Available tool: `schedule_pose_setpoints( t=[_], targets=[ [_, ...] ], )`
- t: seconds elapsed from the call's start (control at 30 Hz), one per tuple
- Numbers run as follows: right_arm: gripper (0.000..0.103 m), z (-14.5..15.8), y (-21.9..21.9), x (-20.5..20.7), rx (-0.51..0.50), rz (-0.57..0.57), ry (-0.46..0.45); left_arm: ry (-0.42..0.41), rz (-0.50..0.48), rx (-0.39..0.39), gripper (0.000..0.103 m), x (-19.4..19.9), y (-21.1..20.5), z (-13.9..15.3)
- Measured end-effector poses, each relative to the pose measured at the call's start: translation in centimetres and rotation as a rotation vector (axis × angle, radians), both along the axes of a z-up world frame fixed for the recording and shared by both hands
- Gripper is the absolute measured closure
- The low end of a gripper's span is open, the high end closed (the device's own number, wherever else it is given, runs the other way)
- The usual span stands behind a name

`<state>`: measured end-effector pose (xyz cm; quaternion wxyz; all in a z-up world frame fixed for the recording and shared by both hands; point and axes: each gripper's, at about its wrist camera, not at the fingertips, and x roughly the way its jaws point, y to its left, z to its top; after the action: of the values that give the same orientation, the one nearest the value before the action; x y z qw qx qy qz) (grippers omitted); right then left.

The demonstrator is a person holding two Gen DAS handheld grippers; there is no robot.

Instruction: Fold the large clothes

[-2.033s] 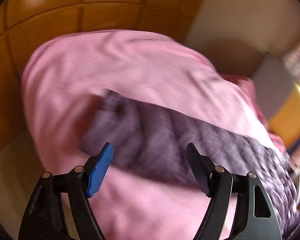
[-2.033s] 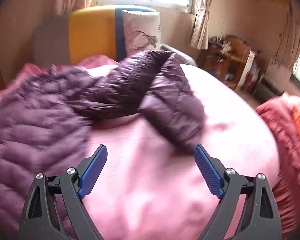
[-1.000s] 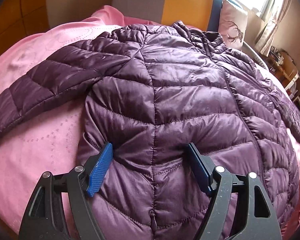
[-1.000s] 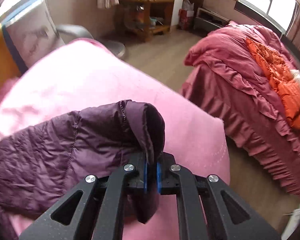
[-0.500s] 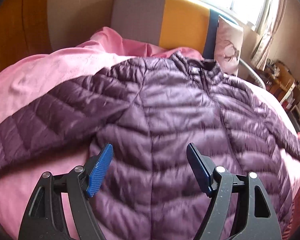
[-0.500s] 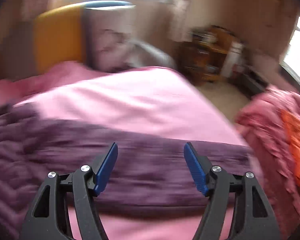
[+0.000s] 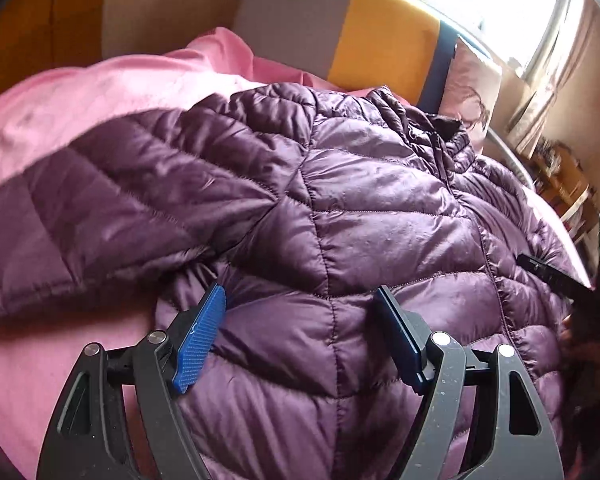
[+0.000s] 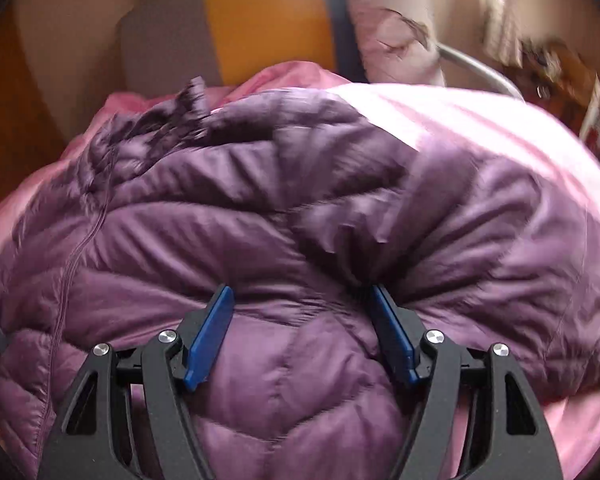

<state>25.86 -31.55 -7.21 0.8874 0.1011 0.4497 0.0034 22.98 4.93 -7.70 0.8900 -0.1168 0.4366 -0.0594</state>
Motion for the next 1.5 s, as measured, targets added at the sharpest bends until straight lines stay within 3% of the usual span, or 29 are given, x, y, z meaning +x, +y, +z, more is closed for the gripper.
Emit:
schedule_pose_setpoints(
  t=[0.17, 0.33, 0.53, 0.6, 0.73, 0.83, 0.9, 0.93, 1.0, 1.07, 1.2, 1.37, 1.5],
  targets=[
    [0.034, 1.0, -1.3, -1.4, 0.027, -0.004, 0.008, -0.014, -0.008, 0.028, 0.028, -1.5, -0.1, 0.0],
    [0.032, 3.7, -6.5, -4.8, 0.255, -0.078, -0.038, -0.014, -0.015, 0.055, 0.022, -0.7, -0.2, 0.1],
    [0.031, 3.2, -19.4, -13.4, 0.419, -0.439, -0.068, -0.011, -0.027, 0.091, 0.012, -0.8, -1.0, -0.1],
    [0.043, 2.6, -23.4, -15.3, 0.458, -0.552, -0.078, -0.01, -0.024, 0.092, 0.011, -0.9, -1.0, -0.2],
    [0.047, 2.5, -31.1, -17.7, 0.564, -0.737, -0.145, -0.008, -0.02, 0.117, 0.01, -1.0, -1.3, -0.3],
    [0.048, 2.7, -34.8, -17.3, 0.602, -0.792, -0.154, -0.005, -0.017, 0.141, 0.009, -1.0, -1.5, -0.4],
    [0.068, 2.7, -36.4, -16.4, 0.596, -0.808, -0.129, -0.004, -0.013, 0.154, 0.007, -1.0, -1.6, -0.4],
    [0.073, 2.8, -36.9, -16.0, 0.58, -0.811, -0.115, -0.003, -0.01, 0.162, 0.006, -1.0, -1.6, -0.4],
    [0.091, 3.1, -37.1, -15.2, 0.543, -0.795, -0.092, -0.003, -0.005, 0.172, 0.005, -1.1, -1.6, -0.4],
    [0.094, 4.5, -35.8, -14.2, 0.471, -0.744, -0.097, -0.002, -0.002, 0.178, 0.004, -1.1, -1.6, -0.4],
    [0.096, 8.5, -31.0, -12.1, 0.339, -0.581, -0.148, -0.002, 0.001, 0.194, 0.004, -1.1, -1.8, -0.4],
    [0.096, 12.5, -21.2, -6.9, 0.211, -0.33, -0.181, -0.004, 0.003, 0.198, 0.004, -1.1, -1.8, -0.4],
    [0.096, 13.0, -12.3, -2.5, 0.139, -0.127, -0.165, -0.003, 0.003, 0.197, 0.004, -1.1, -1.8, -0.4]
  ],
)
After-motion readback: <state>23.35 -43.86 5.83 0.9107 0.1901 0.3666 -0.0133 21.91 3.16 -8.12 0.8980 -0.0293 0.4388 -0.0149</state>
